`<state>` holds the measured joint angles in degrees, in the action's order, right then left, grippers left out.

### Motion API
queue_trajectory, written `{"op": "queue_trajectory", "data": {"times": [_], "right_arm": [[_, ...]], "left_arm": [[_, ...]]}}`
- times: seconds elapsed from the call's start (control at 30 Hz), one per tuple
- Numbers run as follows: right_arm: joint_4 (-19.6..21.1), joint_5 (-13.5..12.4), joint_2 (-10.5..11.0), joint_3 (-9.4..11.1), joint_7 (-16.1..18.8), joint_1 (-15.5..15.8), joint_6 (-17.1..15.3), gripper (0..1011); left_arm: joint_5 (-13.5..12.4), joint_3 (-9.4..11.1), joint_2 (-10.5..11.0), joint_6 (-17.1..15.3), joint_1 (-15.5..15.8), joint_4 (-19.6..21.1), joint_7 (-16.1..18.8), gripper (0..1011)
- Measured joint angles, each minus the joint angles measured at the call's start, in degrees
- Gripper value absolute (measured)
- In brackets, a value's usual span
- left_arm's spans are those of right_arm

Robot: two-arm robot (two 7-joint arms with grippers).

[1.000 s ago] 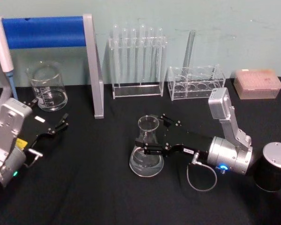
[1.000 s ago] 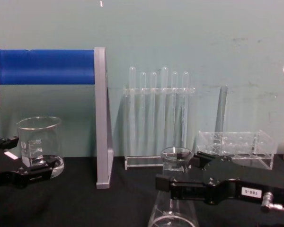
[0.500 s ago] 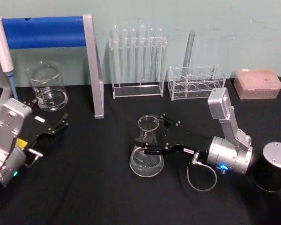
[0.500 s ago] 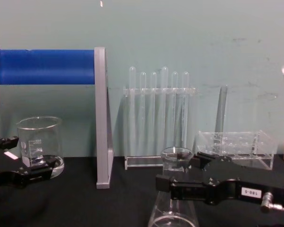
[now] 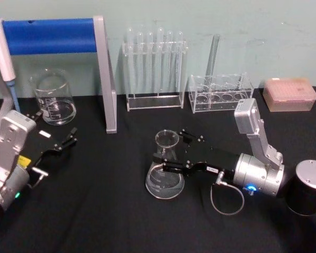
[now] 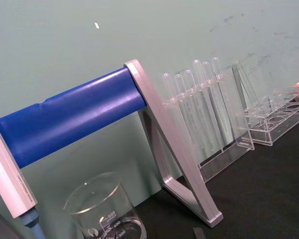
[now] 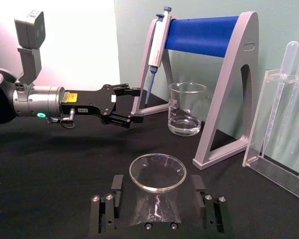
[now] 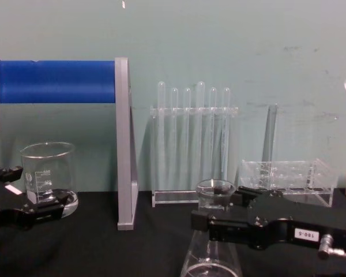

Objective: Grasp the erlenmeyer flask with one hand, shake it three times, then place it back.

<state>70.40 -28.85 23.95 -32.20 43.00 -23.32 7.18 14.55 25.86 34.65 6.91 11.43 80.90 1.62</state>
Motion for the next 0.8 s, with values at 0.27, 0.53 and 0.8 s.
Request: {"op": "queue_trajectory", "data": {"times": [0.27,0.53,0.8], "right_arm": [[0.03,-0.03,0.00,0.00,0.01,0.01,0.01,650],[0.03,-0.05,0.00,0.00,0.01,0.01,0.02,453],[0.03,-0.04,0.00,0.00,0.01,0.01,0.02,456]], "left_arm": [[0.00,0.00,0.00,0.00,0.00,0.00,0.00,1001],[0.00,0.00,0.00,0.00,0.00,0.00,0.00,1001],[0.00,0.00,0.00,0.00,0.00,0.00,0.00,1001]]}}
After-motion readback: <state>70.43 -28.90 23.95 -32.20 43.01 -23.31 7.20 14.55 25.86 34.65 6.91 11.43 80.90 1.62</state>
